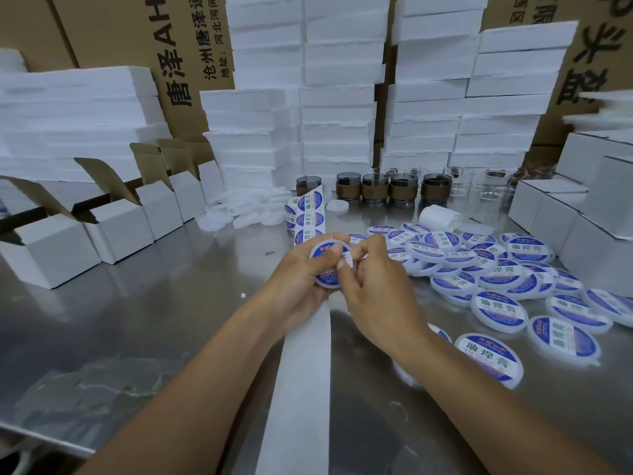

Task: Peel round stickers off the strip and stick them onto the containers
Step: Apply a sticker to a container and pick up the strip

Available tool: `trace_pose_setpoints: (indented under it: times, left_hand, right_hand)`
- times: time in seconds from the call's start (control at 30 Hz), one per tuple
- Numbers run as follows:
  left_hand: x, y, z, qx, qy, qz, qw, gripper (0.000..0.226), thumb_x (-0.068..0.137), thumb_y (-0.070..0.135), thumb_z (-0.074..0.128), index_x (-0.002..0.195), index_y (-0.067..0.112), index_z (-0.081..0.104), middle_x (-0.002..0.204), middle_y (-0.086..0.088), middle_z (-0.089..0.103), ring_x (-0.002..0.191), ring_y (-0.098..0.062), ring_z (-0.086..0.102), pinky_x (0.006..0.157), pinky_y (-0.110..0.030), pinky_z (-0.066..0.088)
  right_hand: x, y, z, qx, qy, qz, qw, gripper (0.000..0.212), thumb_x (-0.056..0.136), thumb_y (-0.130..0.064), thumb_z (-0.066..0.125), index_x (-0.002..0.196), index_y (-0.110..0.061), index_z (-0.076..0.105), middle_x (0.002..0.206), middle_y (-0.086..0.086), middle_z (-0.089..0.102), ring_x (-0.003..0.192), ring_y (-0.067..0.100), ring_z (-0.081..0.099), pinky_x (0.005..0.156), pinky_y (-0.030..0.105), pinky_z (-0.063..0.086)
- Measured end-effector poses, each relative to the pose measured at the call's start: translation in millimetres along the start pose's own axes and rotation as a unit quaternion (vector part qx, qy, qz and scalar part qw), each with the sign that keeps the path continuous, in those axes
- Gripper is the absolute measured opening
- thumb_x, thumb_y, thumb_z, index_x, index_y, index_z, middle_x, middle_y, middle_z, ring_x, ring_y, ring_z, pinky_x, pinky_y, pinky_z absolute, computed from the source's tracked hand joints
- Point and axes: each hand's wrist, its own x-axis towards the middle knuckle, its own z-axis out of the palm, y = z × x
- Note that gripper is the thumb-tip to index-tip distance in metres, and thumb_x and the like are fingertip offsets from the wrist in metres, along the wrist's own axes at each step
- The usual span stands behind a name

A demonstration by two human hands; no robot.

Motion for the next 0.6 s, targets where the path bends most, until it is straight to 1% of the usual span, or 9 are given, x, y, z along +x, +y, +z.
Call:
trace_pose_setpoints:
  times: [0.1,0.13,0.17,0.23,0.27,0.3,0.4,0.5,0.6]
  left_hand:
    - [0.3,-1.4,-1.4,-0.013,0.004,0.009,1.000,0.016,0.089,0.015,0.053,0.100,0.005,0.060,0.089,-0.009,0.069,0.085,-0.021,0.066,0.082,-0.036,0.054]
    - [0.4,-0.9,-1.6,-0.019,0.004,0.012,1.000,0.019,0.086,0.018,0.055,0.099,0.005,0.061,0.089,-0.009,0.069,0.086,-0.021,0.066,0.082,-0.036,0.054]
    - [0.2,-0.2,-1.3,-0.025,0.000,0.016,1.000,0.020,0.084,0.020,0.055,0.096,0.006,0.061,0.088,-0.009,0.069,0.085,-0.020,0.066,0.079,-0.033,0.055]
    - [-0.2,0.7,-0.5,-0.031,-0.014,0.026,0.999,0.019,0.083,0.022,0.054,0.090,0.006,0.062,0.086,-0.006,0.069,0.081,-0.018,0.066,0.071,-0.028,0.055]
    - [-0.2,0.7,-0.6,-0.038,-0.019,0.028,0.999,0.020,0.082,0.022,0.054,0.090,0.005,0.061,0.086,-0.005,0.070,0.081,-0.018,0.067,0.070,-0.027,0.055]
    - [0.2,0.5,-0.9,-0.047,-0.020,0.028,0.998,0.020,0.082,0.022,0.053,0.090,0.005,0.061,0.086,-0.004,0.071,0.081,-0.018,0.067,0.070,-0.027,0.055]
    - [1.1,0.4,-1.4,-0.049,-0.021,0.025,0.998,0.024,0.084,0.023,0.052,0.094,0.004,0.061,0.091,-0.008,0.070,0.086,-0.023,0.065,0.069,-0.030,0.055]
    - [1.4,-3.8,0.5,0.015,-0.001,0.015,1.000,0.034,0.085,0.028,0.053,0.103,0.001,0.062,0.099,-0.018,0.067,0.091,-0.028,0.064,0.076,-0.033,0.054]
    - [1.2,-8.8,-0.1,0.102,0.031,0.019,0.994,0.035,0.088,0.029,0.055,0.102,-0.001,0.065,0.094,-0.017,0.071,0.081,-0.022,0.069,0.082,-0.033,0.055]
  right_hand:
    - [2.7,1.7,-3.0,0.030,0.023,0.033,0.999,0.031,0.086,-0.035,0.060,0.089,-0.017,0.035,0.061,-0.009,0.049,0.055,0.004,0.049,0.046,0.016,0.034]
    - [4.0,1.3,-4.2,0.049,0.027,0.058,0.997,0.034,0.083,-0.037,0.064,0.087,-0.019,0.035,0.061,-0.009,0.050,0.056,0.006,0.052,0.047,0.015,0.033]
    - [5.3,0.8,-5.1,0.076,0.022,0.089,0.993,0.035,0.081,-0.038,0.067,0.085,-0.021,0.037,0.061,-0.007,0.053,0.058,0.009,0.057,0.050,0.017,0.037]
    - [8.2,-0.9,-6.1,0.169,-0.005,0.143,0.975,0.027,0.079,-0.034,0.070,0.082,-0.023,0.046,0.059,-0.003,0.059,0.059,0.012,0.063,0.062,0.026,0.050]
    - [9.0,-1.4,-6.8,0.222,-0.016,0.160,0.962,0.020,0.081,-0.030,0.069,0.080,-0.020,0.052,0.055,-0.003,0.061,0.054,0.010,0.063,0.066,0.030,0.054]
    - [9.7,-2.6,-7.6,0.259,-0.025,0.165,0.951,0.015,0.082,-0.027,0.068,0.075,-0.018,0.058,0.050,-0.005,0.060,0.048,0.005,0.060,0.064,0.029,0.055]
    - [10.1,-4.1,-9.6,0.275,-0.042,0.144,0.950,0.024,0.089,-0.023,0.061,0.066,-0.015,0.063,0.041,-0.010,0.055,0.038,-0.002,0.050,0.047,0.012,0.044]
    - [10.8,-3.3,-10.6,0.264,-0.011,0.144,0.954,0.026,0.091,-0.024,0.057,0.067,-0.014,0.062,0.041,-0.010,0.055,0.038,-0.002,0.049,0.043,0.010,0.040]
    - [12.3,-0.2,-10.8,0.247,0.019,0.154,0.956,0.025,0.092,-0.026,0.056,0.069,-0.015,0.060,0.046,-0.008,0.056,0.039,-0.002,0.050,0.043,0.012,0.040]
